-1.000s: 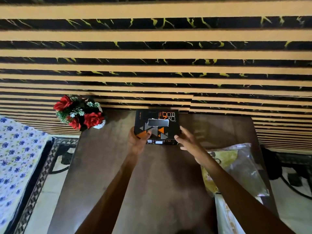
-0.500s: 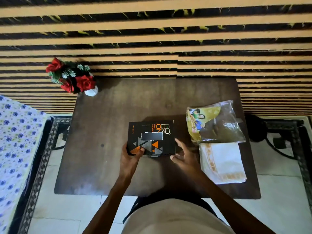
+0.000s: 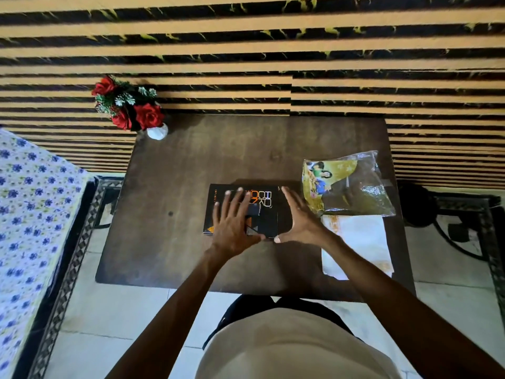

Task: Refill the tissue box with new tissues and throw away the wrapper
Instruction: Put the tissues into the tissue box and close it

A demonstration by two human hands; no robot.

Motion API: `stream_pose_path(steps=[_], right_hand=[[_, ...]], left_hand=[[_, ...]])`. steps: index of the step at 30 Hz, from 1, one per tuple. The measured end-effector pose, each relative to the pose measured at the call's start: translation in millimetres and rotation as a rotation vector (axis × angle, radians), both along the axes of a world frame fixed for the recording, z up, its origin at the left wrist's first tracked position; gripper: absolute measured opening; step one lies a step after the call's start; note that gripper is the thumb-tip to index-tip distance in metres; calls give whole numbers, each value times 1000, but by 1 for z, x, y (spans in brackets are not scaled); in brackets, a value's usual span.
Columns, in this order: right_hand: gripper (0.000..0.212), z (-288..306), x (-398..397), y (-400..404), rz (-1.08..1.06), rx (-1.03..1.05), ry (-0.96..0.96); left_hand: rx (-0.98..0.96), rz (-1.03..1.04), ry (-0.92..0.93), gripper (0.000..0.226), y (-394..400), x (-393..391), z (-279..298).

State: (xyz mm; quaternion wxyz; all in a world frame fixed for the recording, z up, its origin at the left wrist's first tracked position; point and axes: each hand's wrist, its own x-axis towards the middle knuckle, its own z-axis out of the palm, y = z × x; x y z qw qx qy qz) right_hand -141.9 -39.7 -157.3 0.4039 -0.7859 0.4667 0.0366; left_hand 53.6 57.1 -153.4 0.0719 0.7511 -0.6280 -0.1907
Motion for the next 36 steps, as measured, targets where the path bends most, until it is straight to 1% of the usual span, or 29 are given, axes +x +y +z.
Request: stream_pose_path(steps=[2, 4, 7, 11, 15, 18, 22, 23, 25, 27, 29, 31, 34, 36], right_hand=[[141, 4, 4, -11, 84, 0, -1], [142, 6, 9, -18, 121, -7, 17], [140, 4, 16, -16, 98, -50, 52], [138, 2, 19, -8, 123, -136, 101], [133, -3, 9, -6, 98, -212, 92], [117, -9, 3, -5, 76, -256, 74], [95, -8, 4, -4, 33, -288, 116], [88, -8, 2, -5, 26, -311, 122], [68, -8, -4, -5, 40, -374, 147], [52, -9, -10, -2, 89, -431, 236], [43, -14, -12, 5, 117, -468, 341], [40, -17, -11, 11, 103, -454, 412], [36, -22, -11, 14, 102, -343, 389], [37, -24, -11, 15, 104, -254, 377]], left_hand=[[97, -143, -54, 120, -18, -5, -1], [167, -208, -70, 122, -31, -5, -4], [196, -212, -83, 121, -36, 2, -6], [218, -241, -159, 114, -33, 9, -2], [234, -256, -198, 111, -34, 8, 4], [251, -291, -199, 112, -34, 12, 7], [264, -325, -189, 115, -36, 19, 7], [260, -326, -182, 116, -37, 21, 7], [260, -319, -162, 117, -38, 24, 6], [256, -316, -148, 116, -39, 24, 5], [220, -301, -138, 109, -39, 18, 6], [141, -283, -119, 89, -39, 6, 9], [-8, -380, -190, 55, -40, -19, 7], [-63, -427, -267, 36, -45, -31, 3]])
